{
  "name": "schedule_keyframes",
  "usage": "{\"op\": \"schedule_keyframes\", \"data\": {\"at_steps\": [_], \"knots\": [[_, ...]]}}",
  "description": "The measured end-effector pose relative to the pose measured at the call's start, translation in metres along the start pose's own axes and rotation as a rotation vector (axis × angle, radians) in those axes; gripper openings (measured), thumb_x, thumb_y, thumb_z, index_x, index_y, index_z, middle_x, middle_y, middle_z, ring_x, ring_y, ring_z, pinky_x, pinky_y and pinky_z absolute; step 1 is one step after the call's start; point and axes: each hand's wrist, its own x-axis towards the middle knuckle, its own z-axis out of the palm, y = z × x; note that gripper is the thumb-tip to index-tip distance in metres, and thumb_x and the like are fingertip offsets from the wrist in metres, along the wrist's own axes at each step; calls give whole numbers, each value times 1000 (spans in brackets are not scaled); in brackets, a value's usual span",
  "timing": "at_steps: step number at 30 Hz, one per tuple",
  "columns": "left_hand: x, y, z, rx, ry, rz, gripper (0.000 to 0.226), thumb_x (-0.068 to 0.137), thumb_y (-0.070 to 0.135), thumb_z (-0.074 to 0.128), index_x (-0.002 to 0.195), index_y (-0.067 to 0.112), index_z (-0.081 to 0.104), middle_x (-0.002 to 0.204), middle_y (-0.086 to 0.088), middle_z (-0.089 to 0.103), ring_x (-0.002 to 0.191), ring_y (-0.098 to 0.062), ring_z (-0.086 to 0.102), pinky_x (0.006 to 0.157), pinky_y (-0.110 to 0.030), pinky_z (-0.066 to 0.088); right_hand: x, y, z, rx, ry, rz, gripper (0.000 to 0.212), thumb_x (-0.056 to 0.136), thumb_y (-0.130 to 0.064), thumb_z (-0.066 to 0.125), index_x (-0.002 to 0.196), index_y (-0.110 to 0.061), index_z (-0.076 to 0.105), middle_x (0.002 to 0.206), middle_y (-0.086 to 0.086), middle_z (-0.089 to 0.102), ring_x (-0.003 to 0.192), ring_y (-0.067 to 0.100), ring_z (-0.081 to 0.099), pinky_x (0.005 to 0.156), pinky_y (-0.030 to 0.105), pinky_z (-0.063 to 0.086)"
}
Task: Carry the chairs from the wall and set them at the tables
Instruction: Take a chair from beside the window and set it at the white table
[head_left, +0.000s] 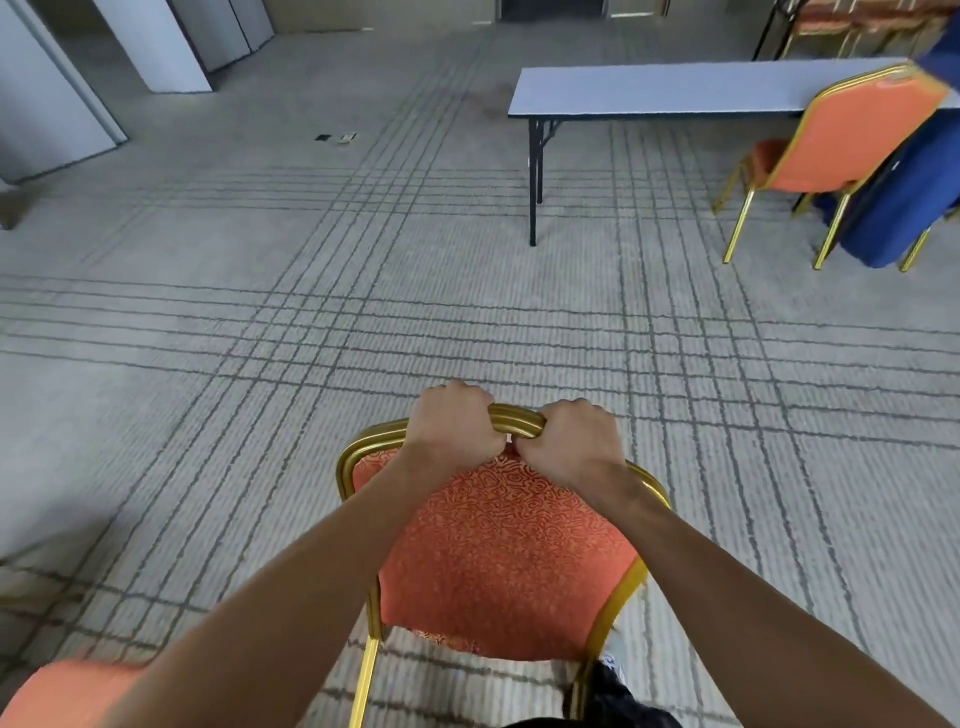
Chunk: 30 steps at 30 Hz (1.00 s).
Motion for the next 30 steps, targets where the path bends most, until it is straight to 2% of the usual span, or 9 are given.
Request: {"op": "schedule_keyframes", "data": {"at_steps": [4, 7, 12, 15, 19, 23, 26, 30], "knots": [[70, 36, -5, 41, 14, -42, 17, 79, 36, 56, 77, 20, 61, 78, 0, 66, 77, -24, 63, 70, -31, 45, 61, 54, -27, 45, 15, -61, 33, 84, -52, 46, 70, -24, 56, 77, 1, 66, 75, 26, 64, 67, 32, 45], [126, 60, -16, 37, 26, -52, 17, 78, 36, 58, 74, 20, 59, 72, 2, 62, 72, -23, 62, 67, -30, 43, 104, 91, -50, 62, 22, -80, 33, 85, -50, 46, 72, -22, 57, 71, -3, 59, 72, 23, 62, 66, 31, 44], [228, 91, -23, 30, 50, 9, 20, 79, 39, 59, 72, 21, 53, 73, 2, 62, 71, -24, 62, 63, -29, 39, 180, 150, -80, 35, 83, -65, 32, 87, -48, 50, 74, -20, 58, 77, 1, 68, 75, 25, 65, 70, 33, 47], [293, 95, -21, -14, 70, 24, 21, 79, 40, 59, 72, 21, 53, 71, 4, 59, 67, -22, 58, 62, -29, 38, 240, 178, -93, 9, 93, -75, 30, 86, -47, 52, 71, -21, 54, 76, 0, 68, 75, 24, 65, 71, 33, 47], [391, 90, -17, -55, 108, 73, 20, 80, 36, 57, 68, 21, 49, 66, 4, 57, 61, -21, 53, 62, -29, 38, 333, 207, -109, -36, 104, -50, 31, 84, -46, 55, 74, -19, 63, 74, 1, 67, 72, 24, 63, 71, 33, 49], [483, 86, -21, -122, 121, 137, 27, 82, 31, 56, 63, 23, 39, 63, 5, 51, 59, -22, 53, 60, -28, 35, 418, 232, -125, -83, 119, -14, 30, 83, -47, 55, 67, -21, 54, 68, -1, 65, 67, 22, 62, 68, 30, 47], [551, 89, -30, -128, 89, 181, 22, 82, 32, 54, 66, 22, 43, 65, 4, 53, 60, -21, 51, 63, -29, 37, 474, 257, -144, -95, 143, 3, 31, 83, -47, 55, 66, -21, 54, 66, -1, 64, 64, 23, 62, 63, 28, 42], [645, 108, -40, -121, 85, 244, 17, 83, 32, 52, 72, 19, 49, 70, 2, 57, 63, -23, 56, 66, -31, 43, 545, 296, -175, -103, 145, 56, 31, 82, -50, 54, 67, -24, 53, 65, -3, 60, 61, 21, 54, 64, 29, 43]]}}
